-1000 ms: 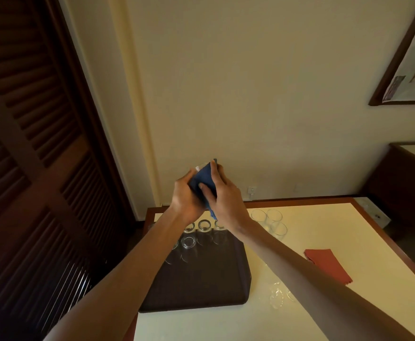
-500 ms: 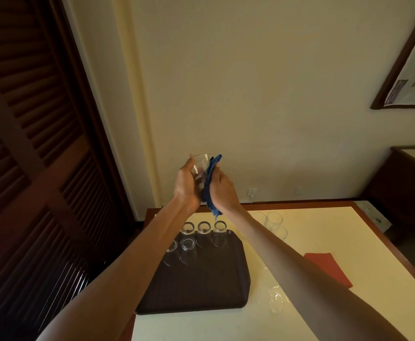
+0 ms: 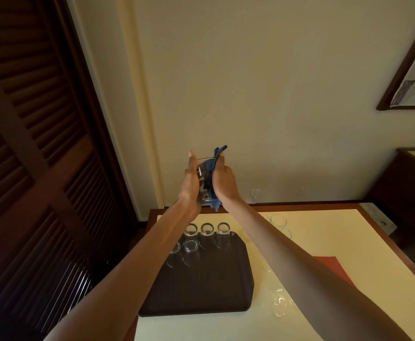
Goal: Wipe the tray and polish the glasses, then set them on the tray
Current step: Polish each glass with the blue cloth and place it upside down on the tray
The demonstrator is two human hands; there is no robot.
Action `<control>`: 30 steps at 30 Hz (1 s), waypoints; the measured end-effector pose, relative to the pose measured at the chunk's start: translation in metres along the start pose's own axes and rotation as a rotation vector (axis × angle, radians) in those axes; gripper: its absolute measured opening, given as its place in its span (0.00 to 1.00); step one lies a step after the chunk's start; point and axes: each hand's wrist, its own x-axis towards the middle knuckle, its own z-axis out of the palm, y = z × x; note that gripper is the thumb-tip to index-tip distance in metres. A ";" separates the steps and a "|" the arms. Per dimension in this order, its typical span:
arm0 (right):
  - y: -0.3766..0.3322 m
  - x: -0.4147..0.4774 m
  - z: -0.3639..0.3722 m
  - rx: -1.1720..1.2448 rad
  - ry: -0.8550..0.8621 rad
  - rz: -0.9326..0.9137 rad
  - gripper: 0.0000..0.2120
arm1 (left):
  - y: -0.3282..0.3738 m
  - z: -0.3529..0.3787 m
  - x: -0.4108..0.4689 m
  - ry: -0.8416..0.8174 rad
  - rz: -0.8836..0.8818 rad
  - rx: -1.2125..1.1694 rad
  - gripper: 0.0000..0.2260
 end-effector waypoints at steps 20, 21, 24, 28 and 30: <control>0.000 0.001 0.006 0.106 0.019 0.033 0.33 | 0.003 0.002 0.004 0.061 0.054 0.144 0.25; 0.002 0.001 0.007 0.135 0.011 0.067 0.33 | 0.004 0.002 0.005 0.084 0.059 0.180 0.25; 0.002 -0.007 0.010 0.218 -0.009 0.146 0.29 | 0.007 0.002 0.008 0.103 0.048 0.223 0.27; 0.011 -0.022 0.011 0.186 -0.042 0.125 0.31 | 0.005 -0.001 0.010 0.143 0.006 0.227 0.34; 0.017 -0.032 0.015 0.083 -0.042 0.090 0.31 | 0.003 -0.003 0.012 0.193 0.025 0.211 0.33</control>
